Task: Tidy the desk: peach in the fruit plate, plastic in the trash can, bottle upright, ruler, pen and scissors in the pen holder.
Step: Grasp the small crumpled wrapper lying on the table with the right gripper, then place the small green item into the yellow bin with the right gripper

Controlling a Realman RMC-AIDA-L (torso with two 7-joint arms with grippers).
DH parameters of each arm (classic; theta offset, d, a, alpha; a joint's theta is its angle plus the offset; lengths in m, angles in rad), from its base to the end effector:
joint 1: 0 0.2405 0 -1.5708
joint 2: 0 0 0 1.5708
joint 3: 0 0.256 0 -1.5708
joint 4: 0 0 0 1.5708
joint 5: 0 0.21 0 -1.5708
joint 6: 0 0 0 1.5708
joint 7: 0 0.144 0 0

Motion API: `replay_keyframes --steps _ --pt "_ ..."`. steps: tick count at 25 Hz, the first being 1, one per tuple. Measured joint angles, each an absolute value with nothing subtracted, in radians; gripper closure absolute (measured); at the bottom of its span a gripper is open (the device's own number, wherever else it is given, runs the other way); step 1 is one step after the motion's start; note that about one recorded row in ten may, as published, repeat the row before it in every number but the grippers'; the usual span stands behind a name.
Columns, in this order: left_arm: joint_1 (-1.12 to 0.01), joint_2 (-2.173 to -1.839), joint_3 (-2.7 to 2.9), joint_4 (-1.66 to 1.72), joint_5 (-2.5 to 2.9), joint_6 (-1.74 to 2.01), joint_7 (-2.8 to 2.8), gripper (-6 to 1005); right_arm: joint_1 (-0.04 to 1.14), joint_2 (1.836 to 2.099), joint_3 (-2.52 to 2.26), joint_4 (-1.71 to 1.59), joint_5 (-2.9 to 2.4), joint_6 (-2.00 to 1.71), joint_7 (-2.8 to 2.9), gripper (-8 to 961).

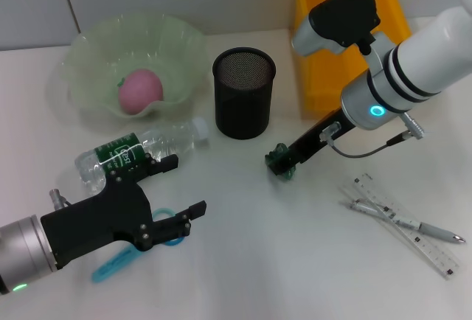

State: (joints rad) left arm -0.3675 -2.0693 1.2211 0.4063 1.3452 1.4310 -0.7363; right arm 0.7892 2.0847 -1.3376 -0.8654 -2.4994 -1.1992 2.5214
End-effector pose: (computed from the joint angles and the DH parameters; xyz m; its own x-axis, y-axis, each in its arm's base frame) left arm -0.2752 0.2780 -0.0554 0.8065 0.0060 0.5913 0.2454 -0.9132 -0.3254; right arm 0.1919 0.3993 -0.0511 0.6999 -0.7103 0.0747 -0.6281 -0.6620 -0.4089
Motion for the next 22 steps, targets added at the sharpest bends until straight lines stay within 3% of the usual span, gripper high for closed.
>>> replay_keyframes --steps 10,15,22 --pt "-0.368 -2.069 1.225 0.407 1.346 1.431 -0.736 183 0.794 2.085 -1.338 -0.834 -2.486 -1.182 2.519 167" --pt "-0.368 -2.068 1.23 0.408 1.346 1.431 -0.735 183 0.8 2.085 -1.338 -0.815 -2.485 -1.171 2.515 374" --pt "-0.368 -2.068 1.232 0.41 1.347 1.431 -0.735 183 0.797 2.085 -1.338 -0.815 -2.485 -1.17 2.514 494"
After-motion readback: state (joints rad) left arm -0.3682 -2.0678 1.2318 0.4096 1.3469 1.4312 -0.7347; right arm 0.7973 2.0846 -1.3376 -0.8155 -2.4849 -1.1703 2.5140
